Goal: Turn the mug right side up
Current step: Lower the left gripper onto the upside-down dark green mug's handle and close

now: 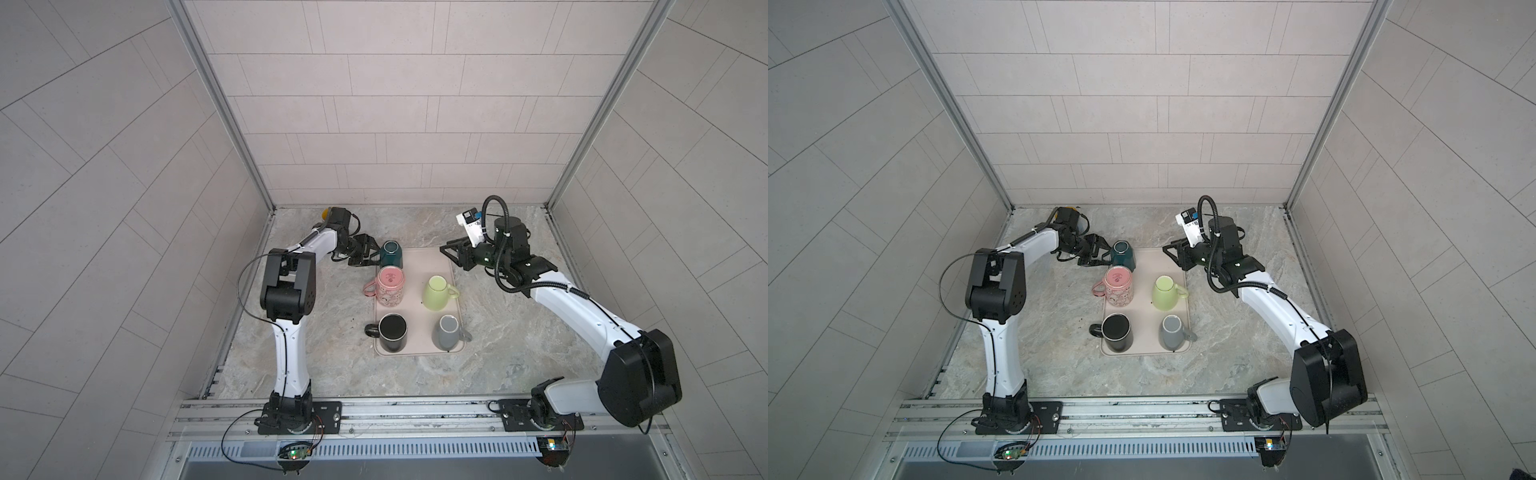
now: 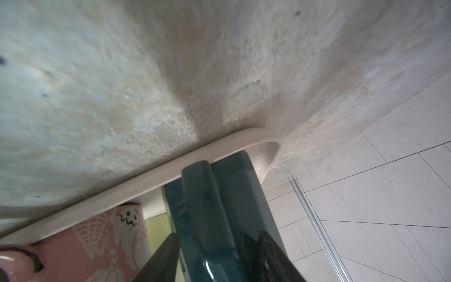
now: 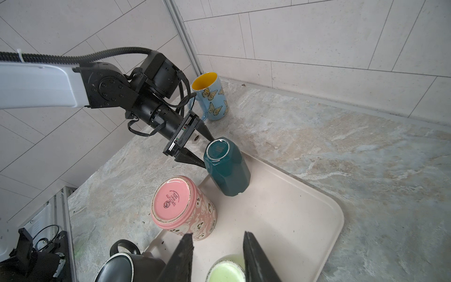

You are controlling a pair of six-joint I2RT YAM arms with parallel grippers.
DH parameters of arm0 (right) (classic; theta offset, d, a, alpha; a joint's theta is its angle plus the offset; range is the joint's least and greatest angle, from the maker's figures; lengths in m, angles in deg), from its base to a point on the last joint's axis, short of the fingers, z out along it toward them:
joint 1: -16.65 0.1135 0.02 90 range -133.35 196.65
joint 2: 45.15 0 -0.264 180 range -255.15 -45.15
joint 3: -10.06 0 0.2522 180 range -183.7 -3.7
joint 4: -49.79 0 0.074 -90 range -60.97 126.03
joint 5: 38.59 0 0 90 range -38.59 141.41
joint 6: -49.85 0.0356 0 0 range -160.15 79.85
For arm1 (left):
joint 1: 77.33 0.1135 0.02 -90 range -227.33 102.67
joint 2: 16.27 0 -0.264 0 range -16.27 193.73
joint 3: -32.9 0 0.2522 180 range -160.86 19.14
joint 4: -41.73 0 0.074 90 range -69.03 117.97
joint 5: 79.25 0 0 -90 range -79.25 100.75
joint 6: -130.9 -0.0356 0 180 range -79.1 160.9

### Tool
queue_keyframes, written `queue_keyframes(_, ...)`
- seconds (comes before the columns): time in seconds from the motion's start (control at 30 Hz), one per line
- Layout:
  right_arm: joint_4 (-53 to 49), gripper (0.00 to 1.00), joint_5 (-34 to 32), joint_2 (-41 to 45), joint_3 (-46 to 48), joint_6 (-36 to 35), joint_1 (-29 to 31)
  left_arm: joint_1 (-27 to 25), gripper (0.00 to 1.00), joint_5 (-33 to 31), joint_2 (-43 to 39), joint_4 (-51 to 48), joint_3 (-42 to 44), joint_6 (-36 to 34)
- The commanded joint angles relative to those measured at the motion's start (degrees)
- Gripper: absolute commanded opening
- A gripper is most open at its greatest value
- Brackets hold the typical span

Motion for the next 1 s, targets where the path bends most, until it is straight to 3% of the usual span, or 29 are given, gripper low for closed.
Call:
queue_keyframes(0.0,0.0,0.35,-0.1,-0.5,0.2,0.3,-0.3,-0.3,0.55,0.6,0.5,-0.4,-0.4,0.0)
queue_keyframes(0.97,-0.4,0.35,-1.0,-1.1,0.2,0.9,-0.2,-0.3,0.32,0.4,0.1,3.8,1.5,2.4)
